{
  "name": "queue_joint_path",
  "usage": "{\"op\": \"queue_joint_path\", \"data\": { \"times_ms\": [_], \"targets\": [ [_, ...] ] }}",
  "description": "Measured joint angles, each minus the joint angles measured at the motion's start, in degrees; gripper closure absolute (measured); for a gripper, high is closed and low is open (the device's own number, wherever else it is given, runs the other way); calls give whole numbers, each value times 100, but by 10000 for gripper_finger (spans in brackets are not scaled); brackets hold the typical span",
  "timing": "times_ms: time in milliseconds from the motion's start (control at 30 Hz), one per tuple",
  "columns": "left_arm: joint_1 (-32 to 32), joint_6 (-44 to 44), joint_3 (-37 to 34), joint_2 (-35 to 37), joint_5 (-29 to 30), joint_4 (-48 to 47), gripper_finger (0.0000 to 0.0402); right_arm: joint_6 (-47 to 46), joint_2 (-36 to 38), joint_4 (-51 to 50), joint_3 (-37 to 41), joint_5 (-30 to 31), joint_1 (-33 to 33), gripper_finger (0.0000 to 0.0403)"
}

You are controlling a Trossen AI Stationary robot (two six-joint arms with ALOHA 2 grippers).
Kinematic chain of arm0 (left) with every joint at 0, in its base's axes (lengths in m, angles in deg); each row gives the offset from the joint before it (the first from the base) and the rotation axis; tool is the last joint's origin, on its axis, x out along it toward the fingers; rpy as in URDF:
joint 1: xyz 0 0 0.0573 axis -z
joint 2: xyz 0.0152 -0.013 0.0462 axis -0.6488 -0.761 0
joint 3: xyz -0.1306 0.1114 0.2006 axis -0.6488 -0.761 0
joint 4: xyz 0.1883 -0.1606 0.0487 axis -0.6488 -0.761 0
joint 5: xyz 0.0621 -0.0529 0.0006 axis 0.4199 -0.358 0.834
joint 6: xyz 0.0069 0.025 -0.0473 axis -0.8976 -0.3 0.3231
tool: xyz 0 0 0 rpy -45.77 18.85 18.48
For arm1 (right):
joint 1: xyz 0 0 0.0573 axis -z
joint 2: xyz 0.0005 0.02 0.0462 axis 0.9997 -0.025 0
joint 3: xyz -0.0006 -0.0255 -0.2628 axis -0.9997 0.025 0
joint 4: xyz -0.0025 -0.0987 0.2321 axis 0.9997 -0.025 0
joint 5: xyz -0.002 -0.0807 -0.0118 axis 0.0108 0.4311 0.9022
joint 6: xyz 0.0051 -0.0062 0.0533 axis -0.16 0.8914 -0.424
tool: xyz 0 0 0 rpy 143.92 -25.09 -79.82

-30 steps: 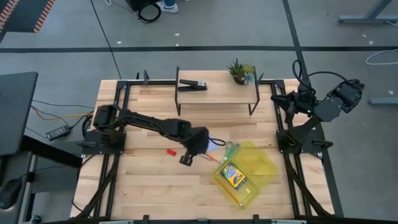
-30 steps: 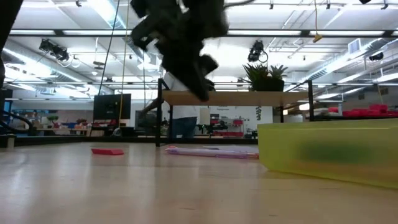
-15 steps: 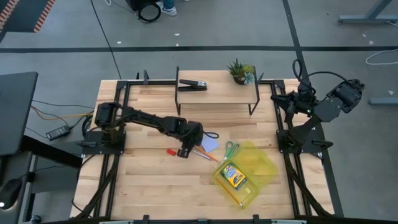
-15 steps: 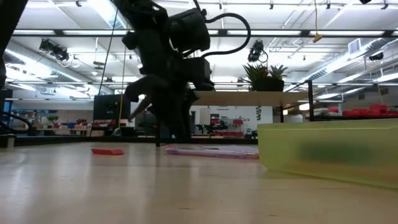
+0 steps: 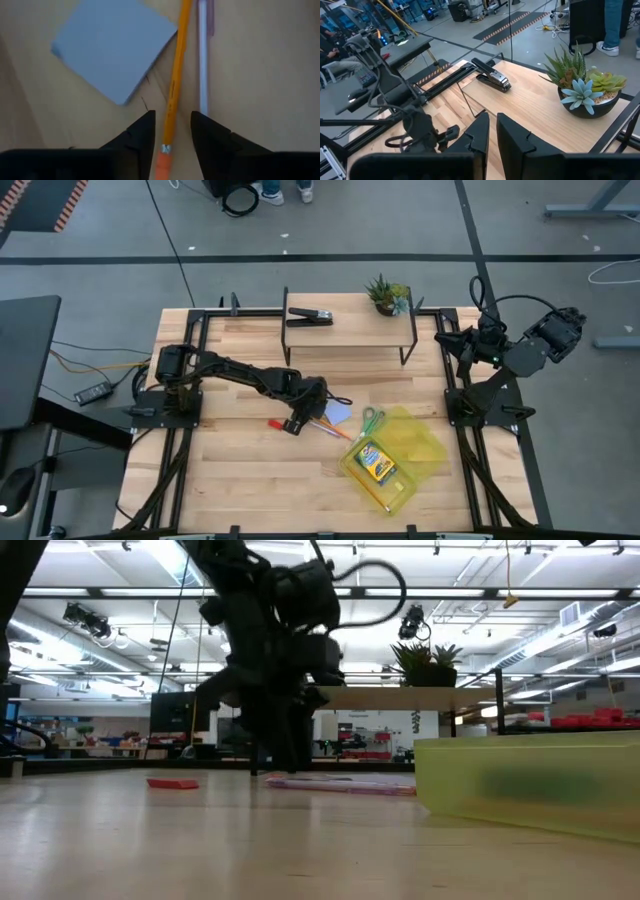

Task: Pack school essentials
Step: Adjust the yellow crayon box

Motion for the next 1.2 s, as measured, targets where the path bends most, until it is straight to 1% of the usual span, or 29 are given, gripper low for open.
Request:
{"op": "queue_joint_path", "data": {
  "times_ms": [333,600,733,967,1200],
  "targets": [
    [-2,-31,22,-332,-38,-36,312,-16,0,-2,0,-39,-1,361],
    [-2,-312,18,-402,-38,-38,363,184,0,-2,0,-39,-1,361],
    [-2,-234,12,-408,-36,-25,384,253,0,-2,0,-16,-1,361],
    [-2,-306,5,-413,-16,43,381,629,0,-6,0,10,0,361],
    [-24,-263,1,-419,-10,169,388,472,0,-4,0,127,-1,361]
  ]
}}
